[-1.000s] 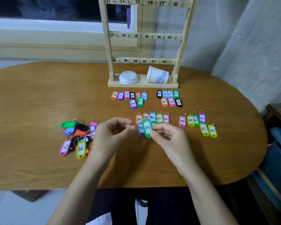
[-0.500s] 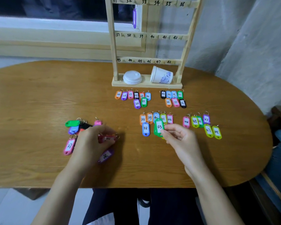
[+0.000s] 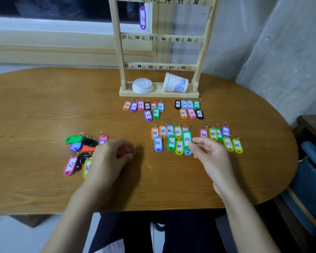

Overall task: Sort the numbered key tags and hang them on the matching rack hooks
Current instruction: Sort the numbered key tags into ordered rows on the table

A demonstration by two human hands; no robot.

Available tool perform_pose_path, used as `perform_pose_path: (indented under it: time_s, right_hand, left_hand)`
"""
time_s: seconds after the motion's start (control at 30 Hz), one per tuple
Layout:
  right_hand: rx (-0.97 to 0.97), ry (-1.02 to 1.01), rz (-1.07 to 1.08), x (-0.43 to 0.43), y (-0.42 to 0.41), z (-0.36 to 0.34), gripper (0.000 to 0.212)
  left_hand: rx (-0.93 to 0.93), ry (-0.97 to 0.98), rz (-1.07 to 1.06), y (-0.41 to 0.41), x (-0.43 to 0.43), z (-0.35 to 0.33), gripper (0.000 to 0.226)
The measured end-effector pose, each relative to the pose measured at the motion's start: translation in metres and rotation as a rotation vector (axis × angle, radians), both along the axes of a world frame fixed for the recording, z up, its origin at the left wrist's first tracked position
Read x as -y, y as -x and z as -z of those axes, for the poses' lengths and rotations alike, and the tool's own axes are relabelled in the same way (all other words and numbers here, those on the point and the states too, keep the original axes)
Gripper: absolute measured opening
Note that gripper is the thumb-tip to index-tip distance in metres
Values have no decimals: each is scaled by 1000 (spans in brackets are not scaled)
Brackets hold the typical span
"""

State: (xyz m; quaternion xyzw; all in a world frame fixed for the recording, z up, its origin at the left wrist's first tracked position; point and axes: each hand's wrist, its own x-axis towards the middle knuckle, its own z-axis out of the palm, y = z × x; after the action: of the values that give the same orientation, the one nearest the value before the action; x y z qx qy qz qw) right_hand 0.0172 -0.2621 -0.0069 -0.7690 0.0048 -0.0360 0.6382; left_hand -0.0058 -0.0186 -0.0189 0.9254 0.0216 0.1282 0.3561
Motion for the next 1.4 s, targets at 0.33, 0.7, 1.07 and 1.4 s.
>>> perform_pose_path:
  time_s: [0.33, 0.7, 1.07, 1.4]
  right_hand:
    - [-22, -20, 57, 10, -5, 3, 14]
    - [65, 436, 254, 24, -50, 16, 17]
    - [95, 732, 266, 16, -50, 2, 19]
    - [39, 212, -204, -21, 10, 11, 9]
  left_hand:
    - [-32, -54, 67, 5, 0, -6, 30]
    - [29, 140, -23, -3, 9, -8, 15]
    - [-60, 723, -31, -2, 24, -17, 9]
    - [-140, 797, 74, 1, 50, -15, 10]
